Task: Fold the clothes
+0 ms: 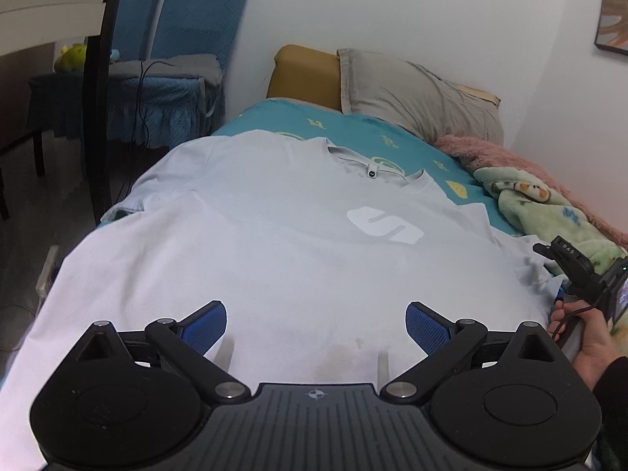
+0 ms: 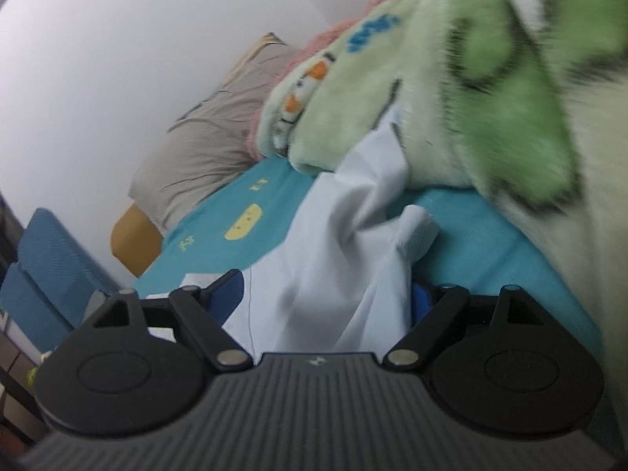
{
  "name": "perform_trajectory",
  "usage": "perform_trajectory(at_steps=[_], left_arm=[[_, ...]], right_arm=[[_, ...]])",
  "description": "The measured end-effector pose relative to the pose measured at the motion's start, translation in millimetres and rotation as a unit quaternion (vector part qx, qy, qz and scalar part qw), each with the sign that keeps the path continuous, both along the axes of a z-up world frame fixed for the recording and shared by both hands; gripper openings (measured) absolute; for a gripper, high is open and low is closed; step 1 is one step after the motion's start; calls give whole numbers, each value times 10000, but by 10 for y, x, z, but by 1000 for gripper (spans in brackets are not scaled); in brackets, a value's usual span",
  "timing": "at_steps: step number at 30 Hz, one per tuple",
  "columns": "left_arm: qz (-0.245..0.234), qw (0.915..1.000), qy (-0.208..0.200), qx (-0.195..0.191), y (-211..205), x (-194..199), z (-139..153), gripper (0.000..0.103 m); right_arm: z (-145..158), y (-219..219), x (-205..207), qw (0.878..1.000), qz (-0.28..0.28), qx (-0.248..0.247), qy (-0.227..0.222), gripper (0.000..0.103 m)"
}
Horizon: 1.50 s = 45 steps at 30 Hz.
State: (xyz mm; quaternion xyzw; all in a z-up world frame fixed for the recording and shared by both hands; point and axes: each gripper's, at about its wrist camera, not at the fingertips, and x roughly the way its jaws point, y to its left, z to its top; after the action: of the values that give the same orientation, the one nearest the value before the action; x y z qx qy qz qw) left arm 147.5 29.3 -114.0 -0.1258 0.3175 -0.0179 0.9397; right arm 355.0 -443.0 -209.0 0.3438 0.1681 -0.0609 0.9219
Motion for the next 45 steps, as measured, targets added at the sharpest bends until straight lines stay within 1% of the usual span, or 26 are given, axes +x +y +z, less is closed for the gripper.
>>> perform_trajectory(at_steps=[2, 3, 4, 5, 6, 8, 10, 13, 15, 18, 20, 22, 23, 26, 27, 29, 31, 34, 36, 37, 41, 42, 44, 45], left_arm=[[-40, 10000, -27, 61, -32, 2, -4, 99], [-61, 9999, -44, 93, -48, 3, -5, 99], [-81, 9999, -68, 131, -67, 0, -5, 99], [-78, 9998, -70, 146, -77, 7, -5, 99], [-71, 9998, -66, 156, -85, 16, -7, 99], [-41, 9999, -58, 157, -94, 37, -3, 99], [-5, 9999, -94, 146, -89, 40, 29, 99], [61, 9996, -187, 182, -73, 6, 105, 99], [101, 9994, -259, 206, -53, -28, 157, 99], [213, 9990, -342, 181, 23, -76, 249, 99], [328, 9987, -380, 120, 99, -101, 320, 99], [407, 9982, -406, 173, 191, -114, 403, 98], [507, 9975, -411, 256, 254, -114, 450, 98], [844, 9950, -450, 285, 530, -122, 542, 98], [957, 9939, -463, 289, 624, -125, 571, 98], [1192, 9920, -385, 157, 808, -107, 560, 98], [1336, 9908, -225, 5, 947, -69, 512, 97], [1263, 9918, -45, -193, 994, -23, 428, 95], [1166, 9931, 19, -146, 962, 12, 394, 95], [1127, 9935, 19, -123, 939, 19, 381, 95], [1078, 9941, 17, -74, 907, 47, 336, 95], [1077, 9942, 17, -67, 901, 54, 333, 95], [1073, 9942, 10, -46, 889, 65, 333, 95], [1049, 9945, -24, 7, 873, 68, 344, 95]], right_arm=[[11, -22, 113, 10000, 48, -78, -2, 84], [25, -25, 175, 9999, 49, -110, 44, 75], [43, -10, 250, 9996, 44, -186, 228, 54], [68, 20, 344, 9980, 74, -364, 515, 38], [100, 56, 429, 9954, 103, -551, 773, 12], [241, 193, 490, 9901, 132, -1030, 943, 11], [417, 282, 489, 9895, 25, -1150, 880, 9], [719, 437, 484, 9839, -113, -1498, 969, 8], [952, 566, 443, 9801, -128, -1789, 851, 8], [1265, 872, 498, 9686, -148, -2353, 792, 8], [1425, 1146, 456, 9562, -131, -2817, 779, 8], [1532, 1461, 458, 9459, -131, -3159, 731, 8], [1549, 1649, 478, 9381, -105, -3390, 697, 8], [1591, 2214, 537, 9118, -25, -4063, 596, 8], [1543, 2405, 565, 9044, 37, -4226, 589, 8], [1380, 2786, 632, 8883, 242, -4545, 610, 8], [1154, 3065, 712, 8790, 504, -4687, 718, 8], [816, 3483, 831, 8632, 896, -4890, 879, 8], [595, 3748, 911, 8522, 1139, -5010, 989, 8], [525, 3779, 946, 8518, 1154, -4998, 1058, 8], [495, 3731, 967, 8679, 1295, -4668, 1096, 10], [499, 3713, 957, 8722, 1333, -4576, 1099, 13], [648, 3606, 754, 8857, 1453, -4290, 1021, 29], [722, 3553, 652, 8920, 1512, -4145, 982, 54]])
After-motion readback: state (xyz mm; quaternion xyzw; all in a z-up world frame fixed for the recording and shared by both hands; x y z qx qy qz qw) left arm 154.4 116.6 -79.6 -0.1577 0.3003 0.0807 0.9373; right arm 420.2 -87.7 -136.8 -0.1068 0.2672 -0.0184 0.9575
